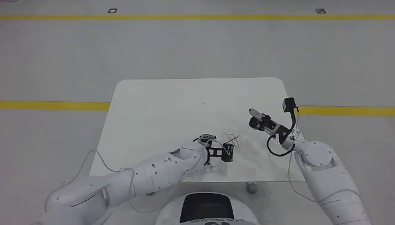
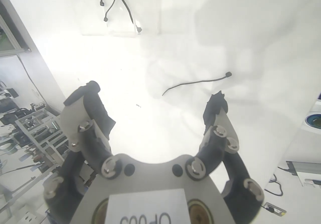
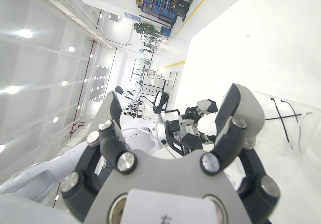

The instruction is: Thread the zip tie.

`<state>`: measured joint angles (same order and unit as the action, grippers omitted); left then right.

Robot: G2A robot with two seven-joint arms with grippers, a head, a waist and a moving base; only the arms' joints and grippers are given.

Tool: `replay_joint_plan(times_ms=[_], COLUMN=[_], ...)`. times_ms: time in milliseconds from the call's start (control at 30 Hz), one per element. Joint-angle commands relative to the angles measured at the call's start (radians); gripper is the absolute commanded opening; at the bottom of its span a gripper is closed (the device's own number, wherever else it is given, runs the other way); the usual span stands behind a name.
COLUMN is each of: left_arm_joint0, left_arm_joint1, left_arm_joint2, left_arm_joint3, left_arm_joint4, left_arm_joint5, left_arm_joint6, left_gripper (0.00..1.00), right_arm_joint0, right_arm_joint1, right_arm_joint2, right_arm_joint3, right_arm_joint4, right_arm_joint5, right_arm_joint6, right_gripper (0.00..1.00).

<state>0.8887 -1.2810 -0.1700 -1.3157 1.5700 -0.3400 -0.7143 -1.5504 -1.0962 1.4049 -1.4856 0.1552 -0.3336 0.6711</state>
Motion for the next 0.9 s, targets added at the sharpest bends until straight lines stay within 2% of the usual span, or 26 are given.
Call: replay_joint_plan(times_ms=[0, 67, 167, 233, 300, 400, 433, 533, 567, 633, 667, 767, 800, 867], left_arm_joint0=[0.000, 0.000, 0.009, 0.009, 0.011, 0.040, 0.058, 0.094, 0.111, 0.141, 0.163, 0.224, 0.250, 0.292], left_arm_joint1=[0.000, 0.000, 0.005, 0.021, 0.048, 0.115, 0.148, 0.229, 0.266, 0.325, 0.364, 0.450, 0.484, 0.529], left_arm_joint2=[0.000, 0.000, -0.007, -0.008, -0.023, -0.080, -0.105, -0.157, -0.177, -0.214, -0.238, -0.297, -0.323, -0.360], left_arm_joint3=[0.000, 0.000, 0.007, 0.002, -0.012, -0.057, -0.082, -0.156, -0.194, -0.250, -0.284, -0.346, -0.364, -0.381], left_arm_joint4=[0.000, 0.000, -0.024, -0.019, -0.016, 0.000, 0.000, 0.000, 0.000, 0.000, 0.000, 0.000, 0.000, 0.000], left_arm_joint5=[0.000, 0.000, 0.000, 0.000, 0.000, 0.011, 0.015, 0.040, 0.051, 0.071, 0.078, 0.110, 0.123, 0.149], left_arm_joint6=[0.000, 0.000, 0.053, 0.107, 0.170, 0.285, 0.324, 0.379, 0.395, 0.446, 0.487, 0.596, 0.649, 0.731], left_gripper=[1.00, 1.00, 1.00, 1.00, 1.00, 1.00, 1.00, 1.00, 1.00, 1.00, 1.00, 1.00, 1.00, 1.00], right_arm_joint0=[0.000, 0.000, 0.000, 0.000, 0.000, 0.000, 0.000, 0.000, 0.000, 0.000, 0.000, 0.000, 0.000, 0.000], right_arm_joint1=[0.000, 0.000, 0.000, 0.000, 0.000, 0.000, 0.000, 0.000, 0.000, 0.000, 0.000, 0.000, 0.000, 0.000], right_arm_joint2=[0.000, 0.000, 0.000, 0.000, 0.000, 0.000, 0.000, 0.000, 0.000, 0.000, 0.000, 0.000, 0.000, 0.000], right_arm_joint3=[0.000, 0.000, 0.000, 0.000, 0.000, 0.000, 0.000, 0.000, 0.000, 0.000, 0.000, 0.000, 0.000, 0.000], right_arm_joint4=[0.000, 0.000, 0.000, 0.000, 0.000, 0.000, 0.000, 0.000, 0.000, 0.000, 0.000, 0.000, 0.000, 0.000], right_arm_joint5=[0.000, 0.000, 0.000, 0.000, 0.000, 0.000, 0.000, 0.000, 0.000, 0.000, 0.000, 0.000, 0.000, 0.000], right_arm_joint6=[0.000, 0.000, 0.000, 0.000, 0.000, 0.000, 0.000, 0.000, 0.000, 0.000, 0.000, 0.000, 0.000, 0.000], right_gripper=[1.00, 1.00, 1.00, 1.00, 1.00, 1.00, 1.00, 1.00, 1.00, 1.00, 1.00, 1.00, 1.00, 1.00])
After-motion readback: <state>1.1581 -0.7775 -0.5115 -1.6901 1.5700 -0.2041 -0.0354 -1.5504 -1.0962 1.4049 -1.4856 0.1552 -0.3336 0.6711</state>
